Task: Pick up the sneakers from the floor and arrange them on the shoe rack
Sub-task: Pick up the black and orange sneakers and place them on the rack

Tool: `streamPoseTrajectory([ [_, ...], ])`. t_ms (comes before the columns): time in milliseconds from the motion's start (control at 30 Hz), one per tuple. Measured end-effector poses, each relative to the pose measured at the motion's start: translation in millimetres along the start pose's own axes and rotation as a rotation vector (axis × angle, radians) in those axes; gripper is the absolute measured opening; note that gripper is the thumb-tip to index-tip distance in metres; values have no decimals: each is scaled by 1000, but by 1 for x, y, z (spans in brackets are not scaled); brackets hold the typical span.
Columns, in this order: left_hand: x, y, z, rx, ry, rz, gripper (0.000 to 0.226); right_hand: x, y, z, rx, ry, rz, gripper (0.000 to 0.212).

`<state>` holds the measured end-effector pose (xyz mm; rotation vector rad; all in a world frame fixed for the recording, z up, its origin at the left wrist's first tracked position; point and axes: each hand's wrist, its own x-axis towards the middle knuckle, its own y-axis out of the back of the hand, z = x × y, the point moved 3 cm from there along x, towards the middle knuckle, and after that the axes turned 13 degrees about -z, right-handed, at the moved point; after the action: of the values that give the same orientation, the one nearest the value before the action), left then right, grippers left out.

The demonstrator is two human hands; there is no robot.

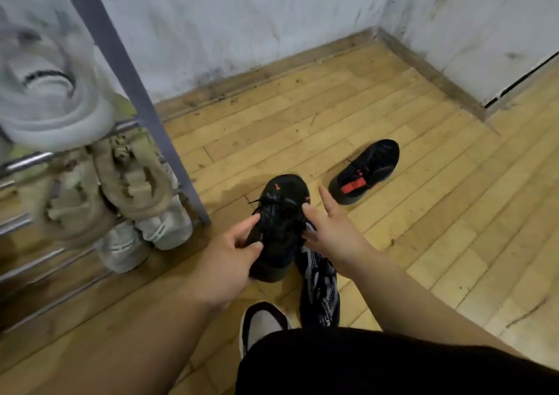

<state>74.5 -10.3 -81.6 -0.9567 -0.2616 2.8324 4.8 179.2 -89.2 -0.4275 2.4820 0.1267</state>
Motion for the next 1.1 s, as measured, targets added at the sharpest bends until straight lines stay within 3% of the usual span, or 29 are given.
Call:
streamPoseTrajectory([
  [133, -66, 9, 77, 261, -197, -73, 56, -36, -26, -66, 72, 271, -62, 67],
  [267, -157, 8, 158, 518, -420, -20, 57, -109, -55, -149, 135, 534, -93, 68],
  [367, -237, 9, 206, 583, -579, 13, 60, -175, -85, -213, 163, 724, -144, 67],
  [533, -394, 47, 229, 596, -745, 175, 64, -276, -178, -280, -99, 957, -288, 67],
  [600, -435, 71, 212, 520, -776, 235, 65, -309, -216, -289, -261, 1014, -342, 71],
  [667, -515, 117, 160, 377, -810, 443, 63, -344, -306, -279, -457, 1002, -538, 74],
  [733, -532, 132, 128, 218, -850, 472, 59, -359, -339, -273, -532, 978, -598, 75],
  [867, -626, 178, -7, -123, -863, 776, 59, -395, -501, -205, -825, 926, -916, 76],
  [1000, -690, 186, -149, -399, -782, 1063, 55, -432, -635, -86, -1042, 672, -1292, 84],
  [1100, -715, 180, -231, -496, -661, 1182, 55, -438, -681, 6, -984, 394, -1446, 85],
])
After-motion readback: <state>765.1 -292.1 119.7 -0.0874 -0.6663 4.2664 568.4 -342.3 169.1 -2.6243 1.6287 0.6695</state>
